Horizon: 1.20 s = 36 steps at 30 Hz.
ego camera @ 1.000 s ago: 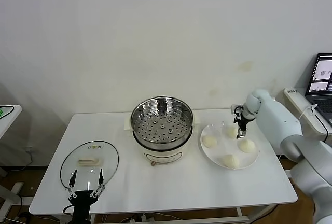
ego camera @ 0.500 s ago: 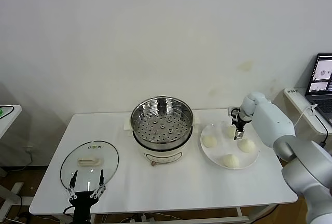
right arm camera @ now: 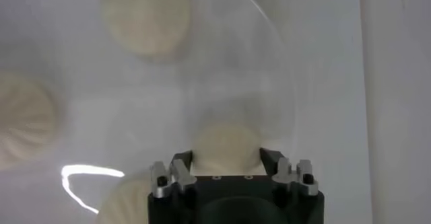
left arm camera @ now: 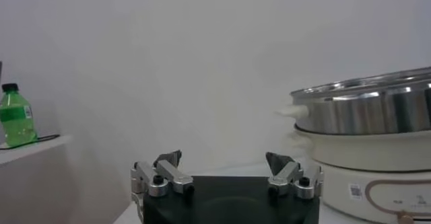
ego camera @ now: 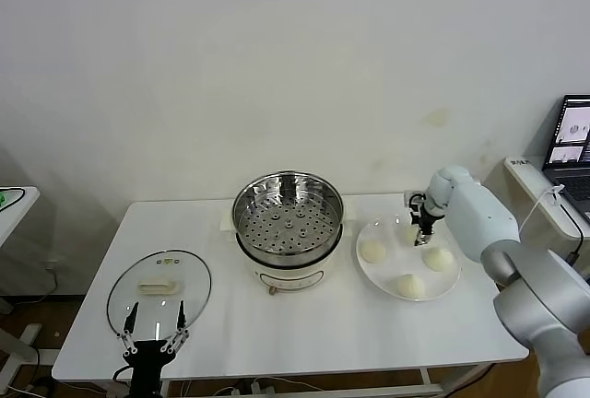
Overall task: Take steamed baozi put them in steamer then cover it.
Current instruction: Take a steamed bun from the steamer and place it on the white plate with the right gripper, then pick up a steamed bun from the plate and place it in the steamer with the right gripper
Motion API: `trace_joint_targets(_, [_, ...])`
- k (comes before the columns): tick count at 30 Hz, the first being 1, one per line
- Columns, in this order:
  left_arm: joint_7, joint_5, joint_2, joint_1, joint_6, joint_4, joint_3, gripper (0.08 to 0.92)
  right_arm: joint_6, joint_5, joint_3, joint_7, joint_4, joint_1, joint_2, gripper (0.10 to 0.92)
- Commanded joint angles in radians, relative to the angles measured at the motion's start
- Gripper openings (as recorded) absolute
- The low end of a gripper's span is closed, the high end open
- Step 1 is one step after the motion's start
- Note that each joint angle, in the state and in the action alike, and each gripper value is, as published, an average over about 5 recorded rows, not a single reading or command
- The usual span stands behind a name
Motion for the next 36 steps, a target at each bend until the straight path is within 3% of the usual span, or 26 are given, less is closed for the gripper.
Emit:
trace_joint_targets(1, [0.000,0.000,0.001,0.000,-0.001,0.000,0.000,0.823,0.002,-0.007,0.005,0.005,-0.006,0.000,0.002,0.573])
trace_joint_targets(9, [-0.002,0.001,0.001,0.002,0.000,0.001,-0.002,0.823,-0.005,0.019,-0.022,-0.006,0.040,0.013,-0.020,0.544])
trace_joint_targets(26, [-0.006,0.021,-0.012,-0.015,0.004,0.021,0.008,0.823,-0.103,0.319,-0.292,-0.047,0.447,0.164,-0.262,0.543])
trace_joint_targets(36, [-0.007,0.024,-0.019,-0.018,0.004,0.017,0.004,0.823,-0.110,0.438,-0.420,-0.063,0.554,0.336,-0.260,0.543])
